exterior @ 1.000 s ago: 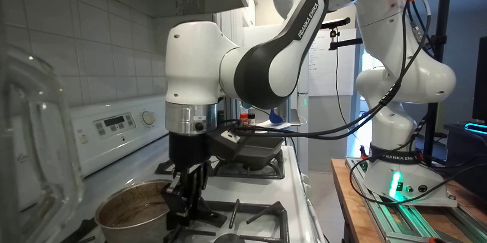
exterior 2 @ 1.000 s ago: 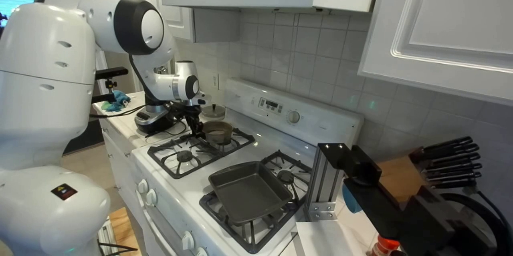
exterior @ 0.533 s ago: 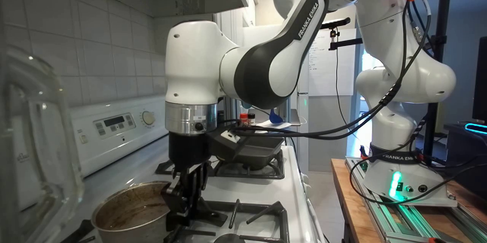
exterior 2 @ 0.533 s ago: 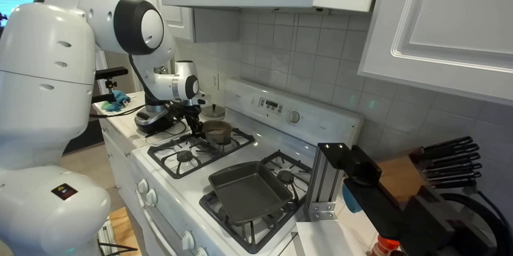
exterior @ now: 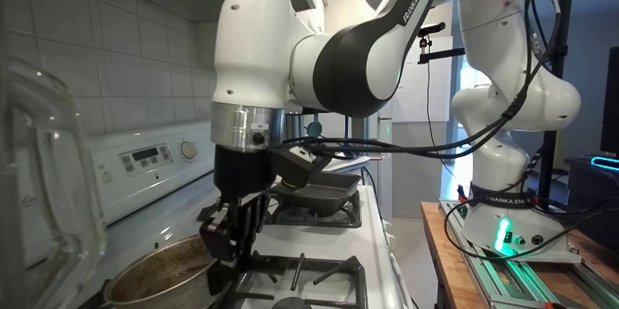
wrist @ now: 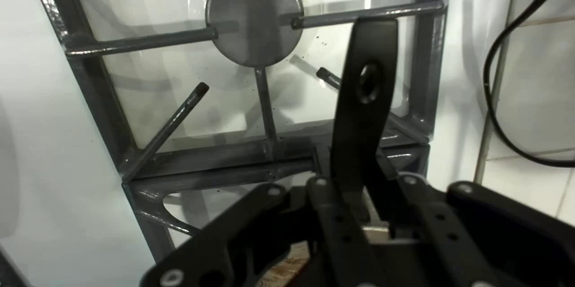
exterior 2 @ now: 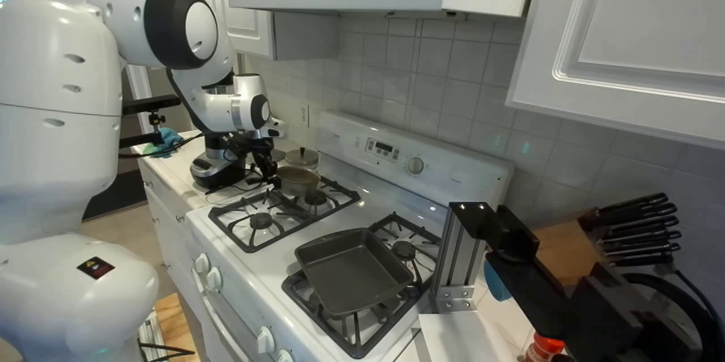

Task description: Move the pot to the bottom left stove stop

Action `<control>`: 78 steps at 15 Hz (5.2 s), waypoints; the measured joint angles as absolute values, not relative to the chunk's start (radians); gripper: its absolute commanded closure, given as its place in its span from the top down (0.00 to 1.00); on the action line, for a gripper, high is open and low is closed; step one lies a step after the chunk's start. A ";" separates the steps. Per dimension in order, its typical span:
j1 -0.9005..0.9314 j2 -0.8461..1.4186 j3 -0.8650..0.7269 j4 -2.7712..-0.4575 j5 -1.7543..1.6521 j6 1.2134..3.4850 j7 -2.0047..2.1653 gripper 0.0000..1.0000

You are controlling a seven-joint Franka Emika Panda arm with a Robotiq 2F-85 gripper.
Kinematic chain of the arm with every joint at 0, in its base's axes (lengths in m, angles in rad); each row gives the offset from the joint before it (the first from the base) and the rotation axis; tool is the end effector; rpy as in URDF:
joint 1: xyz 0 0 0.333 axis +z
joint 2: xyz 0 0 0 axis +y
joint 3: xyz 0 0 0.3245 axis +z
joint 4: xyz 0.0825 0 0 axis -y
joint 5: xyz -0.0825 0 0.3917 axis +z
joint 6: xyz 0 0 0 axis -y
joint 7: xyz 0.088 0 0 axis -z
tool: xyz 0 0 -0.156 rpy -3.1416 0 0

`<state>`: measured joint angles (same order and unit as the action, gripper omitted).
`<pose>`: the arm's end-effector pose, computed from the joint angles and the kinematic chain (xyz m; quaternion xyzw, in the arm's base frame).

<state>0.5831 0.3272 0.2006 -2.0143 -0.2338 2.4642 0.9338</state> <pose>0.4511 0.4374 0.2602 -0.9967 -0.0040 -0.0792 0.0193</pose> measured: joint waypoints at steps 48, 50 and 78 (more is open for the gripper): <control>0.549 0.087 0.350 -2.484 -0.304 2.704 1.130 0.06; 0.549 0.087 0.361 -2.484 -0.298 2.701 1.130 0.06; 0.527 0.030 0.412 -2.539 -0.236 2.671 1.143 0.14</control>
<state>0.5269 0.0300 0.4118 -2.5390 -0.2360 2.6712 1.1429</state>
